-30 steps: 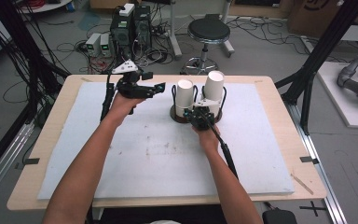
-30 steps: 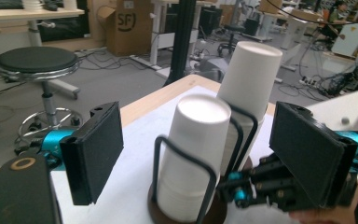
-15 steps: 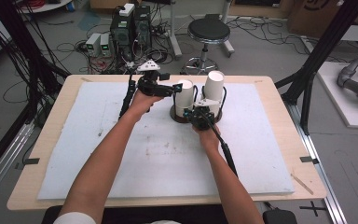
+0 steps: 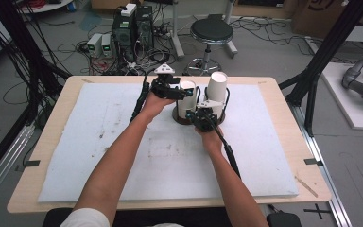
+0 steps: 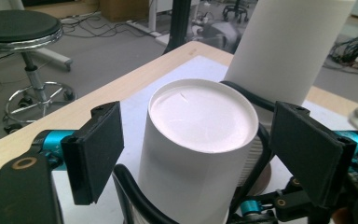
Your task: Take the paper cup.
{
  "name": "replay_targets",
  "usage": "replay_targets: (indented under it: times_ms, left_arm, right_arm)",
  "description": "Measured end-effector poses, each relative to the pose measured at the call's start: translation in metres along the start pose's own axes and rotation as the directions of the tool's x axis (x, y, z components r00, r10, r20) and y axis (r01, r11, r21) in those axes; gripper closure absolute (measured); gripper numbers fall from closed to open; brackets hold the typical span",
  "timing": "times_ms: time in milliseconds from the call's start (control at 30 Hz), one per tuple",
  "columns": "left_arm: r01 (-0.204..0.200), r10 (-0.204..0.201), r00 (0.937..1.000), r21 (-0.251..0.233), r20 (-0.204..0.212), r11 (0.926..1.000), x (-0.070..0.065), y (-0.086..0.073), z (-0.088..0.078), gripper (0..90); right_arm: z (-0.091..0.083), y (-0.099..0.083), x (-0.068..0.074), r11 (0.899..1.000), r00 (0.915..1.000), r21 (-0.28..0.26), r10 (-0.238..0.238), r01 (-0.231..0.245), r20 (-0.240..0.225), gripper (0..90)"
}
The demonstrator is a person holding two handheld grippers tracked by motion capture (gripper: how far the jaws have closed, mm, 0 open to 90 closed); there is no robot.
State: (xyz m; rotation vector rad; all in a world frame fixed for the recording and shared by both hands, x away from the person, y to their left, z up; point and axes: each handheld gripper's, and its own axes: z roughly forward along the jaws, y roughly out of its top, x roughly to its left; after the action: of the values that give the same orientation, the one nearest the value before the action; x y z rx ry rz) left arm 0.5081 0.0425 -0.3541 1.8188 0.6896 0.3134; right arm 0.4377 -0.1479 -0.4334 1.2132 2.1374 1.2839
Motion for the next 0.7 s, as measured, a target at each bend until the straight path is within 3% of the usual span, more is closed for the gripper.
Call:
replay_targets:
  times_ms: [200,333,600,700]
  left_arm:
    - [-0.011,0.012,0.9996,0.025,-0.027,0.9996,-0.0009,-0.0013,0.0051,23.0]
    - [-0.018,0.018,0.9998,0.024,-0.012,0.9995,-0.0016,-0.001,0.005,32.5]
    - [-0.037,0.037,0.9992,0.031,-0.014,0.9988,-0.0026,0.0015,0.0023,34.0]
    - [-0.034,0.034,0.9994,0.008,-0.011,0.9994,-0.0017,0.004,-0.0009,34.5]
  right_arm:
    - [-0.0001,0.0001,0.0,1.0,1.0,0.002,0.004,-0.004,-0.001,90.0]
    - [-0.0001,0.0001,0.0001,1.0,1.0,0.001,0.005,-0.005,-0.002,90.0]
    - [0.0,0.0002,0.0001,1.0,1.0,0.0,0.008,-0.008,-0.003,90.0]
    - [0.0,0.0004,0.0002,1.0,0.9999,-0.002,0.011,-0.011,-0.003,90.0]
